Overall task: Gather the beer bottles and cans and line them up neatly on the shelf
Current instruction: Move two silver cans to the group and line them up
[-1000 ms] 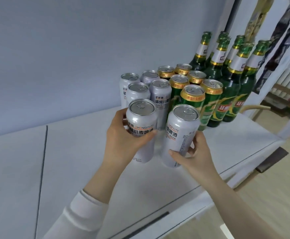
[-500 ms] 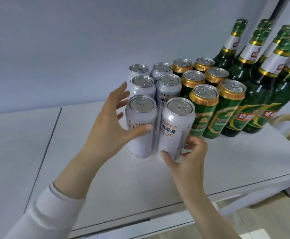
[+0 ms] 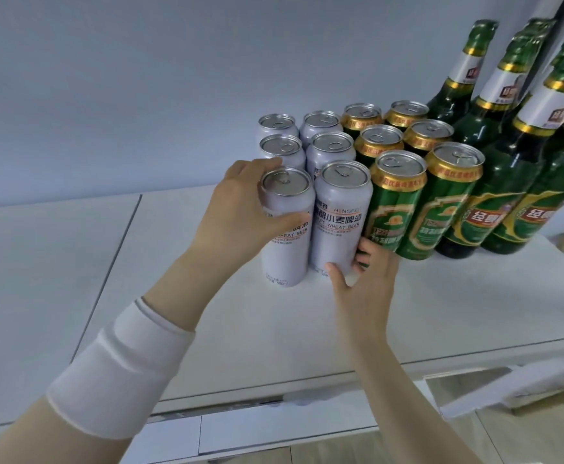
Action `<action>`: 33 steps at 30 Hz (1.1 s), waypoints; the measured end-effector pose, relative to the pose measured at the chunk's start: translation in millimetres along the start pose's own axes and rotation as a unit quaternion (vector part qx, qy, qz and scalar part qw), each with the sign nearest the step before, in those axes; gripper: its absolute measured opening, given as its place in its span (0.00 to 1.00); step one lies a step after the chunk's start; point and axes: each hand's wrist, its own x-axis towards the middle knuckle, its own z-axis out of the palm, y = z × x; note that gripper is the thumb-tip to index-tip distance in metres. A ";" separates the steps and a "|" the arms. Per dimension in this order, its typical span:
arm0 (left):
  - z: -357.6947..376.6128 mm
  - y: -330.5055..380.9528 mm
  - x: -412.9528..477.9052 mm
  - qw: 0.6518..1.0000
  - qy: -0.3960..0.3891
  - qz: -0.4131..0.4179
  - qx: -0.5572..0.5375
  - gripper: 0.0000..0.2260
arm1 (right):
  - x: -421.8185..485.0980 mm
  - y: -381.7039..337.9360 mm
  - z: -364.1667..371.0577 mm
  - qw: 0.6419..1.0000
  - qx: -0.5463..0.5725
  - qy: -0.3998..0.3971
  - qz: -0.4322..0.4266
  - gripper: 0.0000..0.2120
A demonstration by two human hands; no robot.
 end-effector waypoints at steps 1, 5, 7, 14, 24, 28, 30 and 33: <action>2.0 0.5 0.2 1.000 0.006 -0.001 0.005 0.32 | -0.3 0.8 -0.1 1.000 0.004 0.002 -0.003 0.24; -0.5 -2.0 -0.7 1.000 -0.019 -0.001 0.000 0.36 | -5.3 2.9 5.1 0.999 -0.045 0.018 -0.012 0.31; -7.4 -3.0 -0.2 0.999 -0.047 0.019 0.004 0.37 | -2.4 0.4 10.0 0.997 -0.075 0.028 -0.006 0.33; -13.0 -4.4 8.3 0.992 -0.075 0.074 0.065 0.30 | -3.7 -0.6 11.3 0.997 -0.060 0.037 0.015 0.28; -7.6 -8.1 10.1 0.996 -0.058 0.054 0.045 0.32 | 2.5 -8.8 15.1 0.991 -0.115 0.053 0.047 0.30; -15.3 -9.0 10.9 0.994 -0.061 0.070 0.052 0.34 | -3.6 -5.7 11.5 0.991 -0.110 0.059 0.043 0.28; -16.3 -6.6 11.5 0.993 -0.057 0.091 0.054 0.31 | -3.7 -6.4 11.3 0.992 -0.095 0.061 0.051 0.30; -13.9 -3.5 12.4 0.992 -0.063 0.098 0.052 0.26 | 0.2 -9.3 13.7 0.993 -0.089 0.050 0.057 0.30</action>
